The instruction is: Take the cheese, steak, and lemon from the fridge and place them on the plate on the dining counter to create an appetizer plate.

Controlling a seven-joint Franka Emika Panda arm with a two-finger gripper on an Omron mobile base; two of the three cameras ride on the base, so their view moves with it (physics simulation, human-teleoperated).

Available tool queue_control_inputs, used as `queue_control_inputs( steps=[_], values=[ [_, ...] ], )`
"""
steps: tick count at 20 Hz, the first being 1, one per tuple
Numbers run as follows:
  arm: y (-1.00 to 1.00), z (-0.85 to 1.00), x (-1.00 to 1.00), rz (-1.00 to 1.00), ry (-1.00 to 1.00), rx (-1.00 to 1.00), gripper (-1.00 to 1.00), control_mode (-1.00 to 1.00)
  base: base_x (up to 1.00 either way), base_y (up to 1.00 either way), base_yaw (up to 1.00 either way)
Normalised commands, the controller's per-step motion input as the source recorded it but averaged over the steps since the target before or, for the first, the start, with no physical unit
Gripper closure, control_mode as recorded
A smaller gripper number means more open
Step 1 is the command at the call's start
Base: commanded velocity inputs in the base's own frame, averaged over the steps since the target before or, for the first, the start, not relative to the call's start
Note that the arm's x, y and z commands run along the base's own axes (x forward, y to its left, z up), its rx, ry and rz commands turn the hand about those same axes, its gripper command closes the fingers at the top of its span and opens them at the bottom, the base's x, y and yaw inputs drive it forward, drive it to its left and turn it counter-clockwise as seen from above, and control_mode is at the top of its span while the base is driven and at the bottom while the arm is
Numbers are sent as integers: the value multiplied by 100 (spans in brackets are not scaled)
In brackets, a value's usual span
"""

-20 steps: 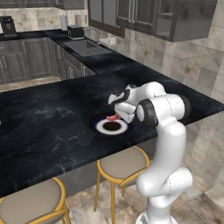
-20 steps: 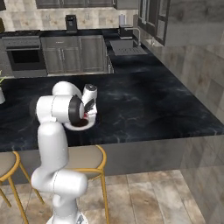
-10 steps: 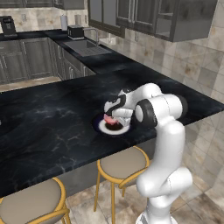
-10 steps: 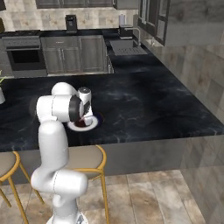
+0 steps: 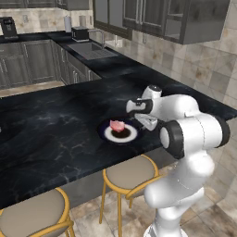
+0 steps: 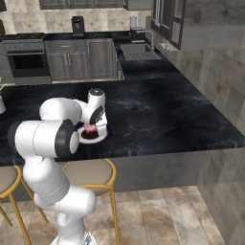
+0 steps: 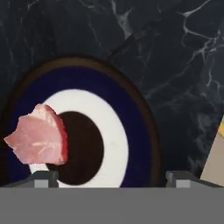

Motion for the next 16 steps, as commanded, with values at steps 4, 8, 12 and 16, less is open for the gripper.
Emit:
queue_control_inputs(
  steps=[4,8,12,16],
  values=[
    [-18,92,-100,0,0,-5,-100,-100,0,0,0],
    [0,77,-100,0,0,-3,-100,-100,0,0,0],
    [0,79,-100,7,-5,-4,-100,-100,0,0,0],
    [-6,72,-100,25,-21,-10,-100,-100,0,0,0]
  ],
)
